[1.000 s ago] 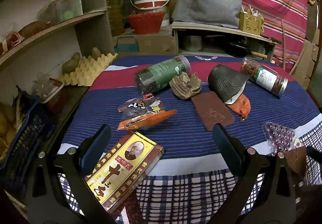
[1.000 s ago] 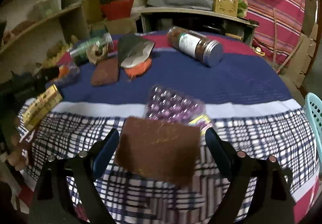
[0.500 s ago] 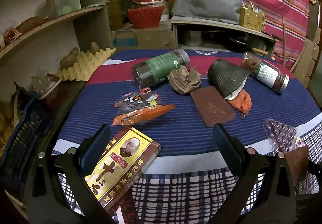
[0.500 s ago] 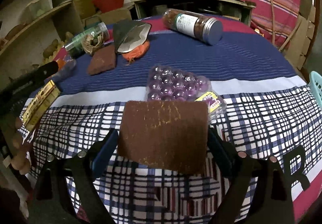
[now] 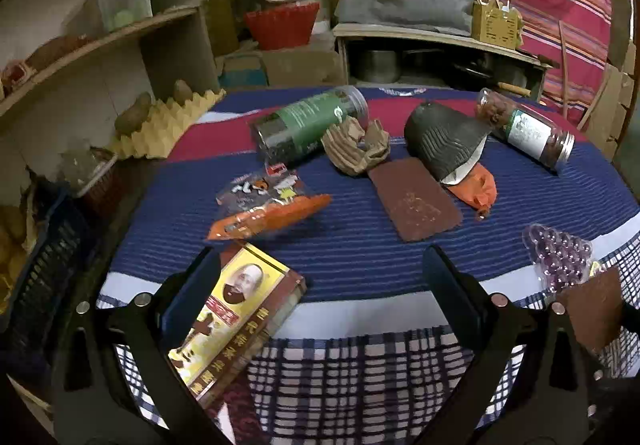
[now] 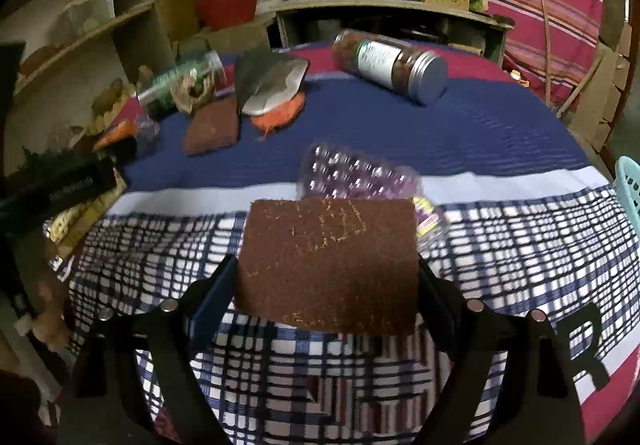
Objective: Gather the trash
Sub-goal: 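Grasp the brown scouring pad with the right tool and lift it, then close the left tool on the second brown pad while the right tool holds its pad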
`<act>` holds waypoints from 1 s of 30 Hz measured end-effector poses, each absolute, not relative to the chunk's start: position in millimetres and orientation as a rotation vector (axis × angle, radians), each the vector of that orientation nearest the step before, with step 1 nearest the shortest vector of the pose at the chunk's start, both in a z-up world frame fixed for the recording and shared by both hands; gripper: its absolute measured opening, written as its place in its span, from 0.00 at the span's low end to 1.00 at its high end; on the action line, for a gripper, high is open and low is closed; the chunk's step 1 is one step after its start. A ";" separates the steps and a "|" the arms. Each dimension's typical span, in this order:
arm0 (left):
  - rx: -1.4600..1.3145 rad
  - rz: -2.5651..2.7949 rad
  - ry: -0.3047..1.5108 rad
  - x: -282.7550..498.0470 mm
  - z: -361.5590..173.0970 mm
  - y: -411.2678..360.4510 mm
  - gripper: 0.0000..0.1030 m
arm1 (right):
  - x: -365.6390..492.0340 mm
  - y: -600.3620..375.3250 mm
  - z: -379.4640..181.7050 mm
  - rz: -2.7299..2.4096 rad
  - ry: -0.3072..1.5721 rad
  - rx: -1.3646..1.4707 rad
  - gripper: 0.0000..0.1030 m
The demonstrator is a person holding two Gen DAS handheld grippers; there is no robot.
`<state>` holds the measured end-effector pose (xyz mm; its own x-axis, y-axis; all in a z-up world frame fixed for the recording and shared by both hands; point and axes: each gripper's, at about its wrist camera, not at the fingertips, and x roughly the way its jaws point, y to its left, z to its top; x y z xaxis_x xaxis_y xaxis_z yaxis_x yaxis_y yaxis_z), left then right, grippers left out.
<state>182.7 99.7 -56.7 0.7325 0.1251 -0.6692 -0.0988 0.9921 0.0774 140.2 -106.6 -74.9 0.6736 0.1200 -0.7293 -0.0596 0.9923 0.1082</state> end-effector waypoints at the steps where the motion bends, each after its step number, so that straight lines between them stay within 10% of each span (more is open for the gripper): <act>1: 0.027 0.121 0.744 183.3 -56.7 98.5 0.95 | 141.1 -111.8 -70.7 0.099 0.816 0.089 0.80; 21: -0.028 0.138 0.891 273.8 -93.1 51.3 0.94 | 183.9 -225.5 -51.1 0.018 0.760 0.245 0.81; 30: -0.034 0.048 0.908 279.5 -97.7 41.2 0.60 | 186.5 -222.3 -52.6 0.024 0.769 0.227 0.81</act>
<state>279.5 41.2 -97.7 0.6144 0.0276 -0.7885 -0.0564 0.9984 -0.0090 186.5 -222.3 -52.6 0.7195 0.1039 -0.6867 0.0614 0.9754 0.2119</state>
